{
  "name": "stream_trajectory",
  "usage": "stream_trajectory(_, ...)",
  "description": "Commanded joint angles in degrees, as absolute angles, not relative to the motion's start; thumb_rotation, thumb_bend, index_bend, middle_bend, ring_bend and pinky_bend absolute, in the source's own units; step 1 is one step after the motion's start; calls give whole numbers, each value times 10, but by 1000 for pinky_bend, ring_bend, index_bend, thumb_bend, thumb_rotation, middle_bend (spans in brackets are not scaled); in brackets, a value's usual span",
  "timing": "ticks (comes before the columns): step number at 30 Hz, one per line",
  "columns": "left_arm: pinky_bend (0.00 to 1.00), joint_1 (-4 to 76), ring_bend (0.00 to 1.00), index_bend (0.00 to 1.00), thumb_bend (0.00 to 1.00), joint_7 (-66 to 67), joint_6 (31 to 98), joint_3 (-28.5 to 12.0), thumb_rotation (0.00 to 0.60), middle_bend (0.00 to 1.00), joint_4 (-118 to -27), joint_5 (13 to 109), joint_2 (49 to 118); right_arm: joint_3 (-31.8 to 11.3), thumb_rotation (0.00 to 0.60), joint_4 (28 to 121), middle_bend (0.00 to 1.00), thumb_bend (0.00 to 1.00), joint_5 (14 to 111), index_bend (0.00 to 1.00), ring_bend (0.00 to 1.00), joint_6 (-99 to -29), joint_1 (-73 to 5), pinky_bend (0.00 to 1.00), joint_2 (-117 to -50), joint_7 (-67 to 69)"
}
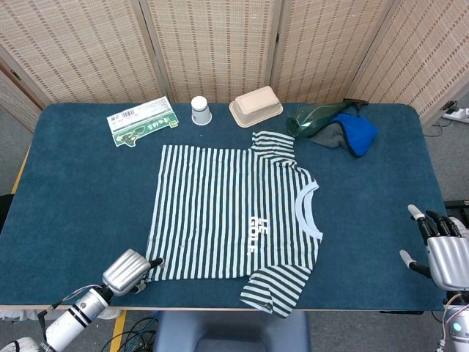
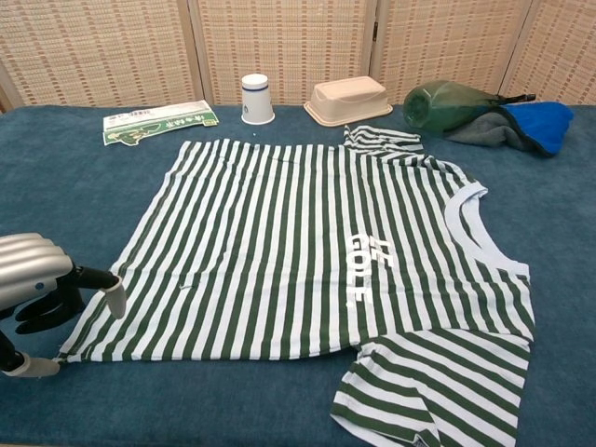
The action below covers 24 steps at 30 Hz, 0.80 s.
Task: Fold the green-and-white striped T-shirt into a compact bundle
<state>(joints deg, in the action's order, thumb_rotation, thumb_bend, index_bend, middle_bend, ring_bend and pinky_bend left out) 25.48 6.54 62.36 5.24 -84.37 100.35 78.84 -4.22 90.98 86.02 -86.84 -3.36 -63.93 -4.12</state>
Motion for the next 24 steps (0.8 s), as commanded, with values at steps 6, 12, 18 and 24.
stream_trajectory(6,958,261,806,401,145,71,615,53,600,890,-830,989,802,-43,600,909,275,222,859,81,193,-870,-33,186,-639,-40)
stream_trajectory(12,958,270,806,402,145,74,609,49,600,890,-820,980,815,-43,600,907,275,221,857,81,193,-870,-31,186,-639,-39)
stream_trajectory(18,958,277,806,421,145,70,614,40,600,890,-805,973,833,-44,600,906,275,222,855,81,193,-872,-30,186,-640,-37)
stream_trajectory(24,958,280,806,430,145,64,628,33,600,890,-800,969,840,-44,600,904,275,222,853,81,199,-873,-28,186,-639,-36)
